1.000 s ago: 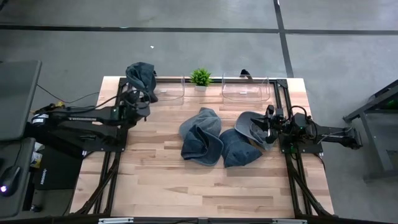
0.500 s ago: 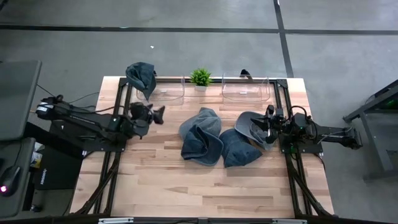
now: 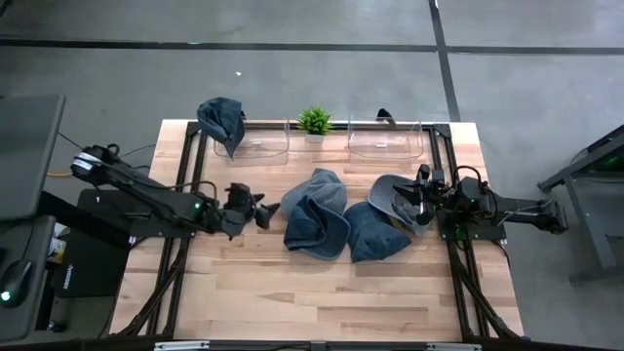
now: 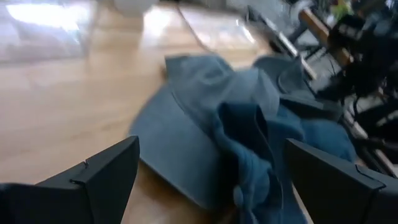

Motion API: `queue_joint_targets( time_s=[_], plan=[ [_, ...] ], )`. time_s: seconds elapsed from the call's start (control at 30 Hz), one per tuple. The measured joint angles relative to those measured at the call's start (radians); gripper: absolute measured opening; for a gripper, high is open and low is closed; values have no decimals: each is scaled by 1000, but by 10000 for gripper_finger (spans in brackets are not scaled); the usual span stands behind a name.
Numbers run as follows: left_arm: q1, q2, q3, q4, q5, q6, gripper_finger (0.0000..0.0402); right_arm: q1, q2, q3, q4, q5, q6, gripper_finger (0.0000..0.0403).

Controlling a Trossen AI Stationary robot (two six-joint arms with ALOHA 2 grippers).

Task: Pick & Place hat
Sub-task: Put the left dark blue cap into the left transparent bin

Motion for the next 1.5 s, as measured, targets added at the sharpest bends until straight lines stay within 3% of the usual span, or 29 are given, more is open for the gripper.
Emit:
queue_joint_targets(
  time_s=[0.23,0.37,0.7,1.1,1.3,1.5],
  plan=[
    [1,108,24,60,126,12,372,0,0,0,0,0,0,1],
    [1,146,64,66,220,94,372,0,0,0,0,0,0,1],
    [36,232,132,51,335,118,372,0,0,0,0,0,0,1],
    [138,238,161,-41,520,127,372,0,0,0,0,0,0,1],
    [210,238,160,-34,656,190,372,0,0,0,0,0,0,1],
    [287,238,160,-11,708,273,372,0,0,0,0,0,0,1]
  ],
)
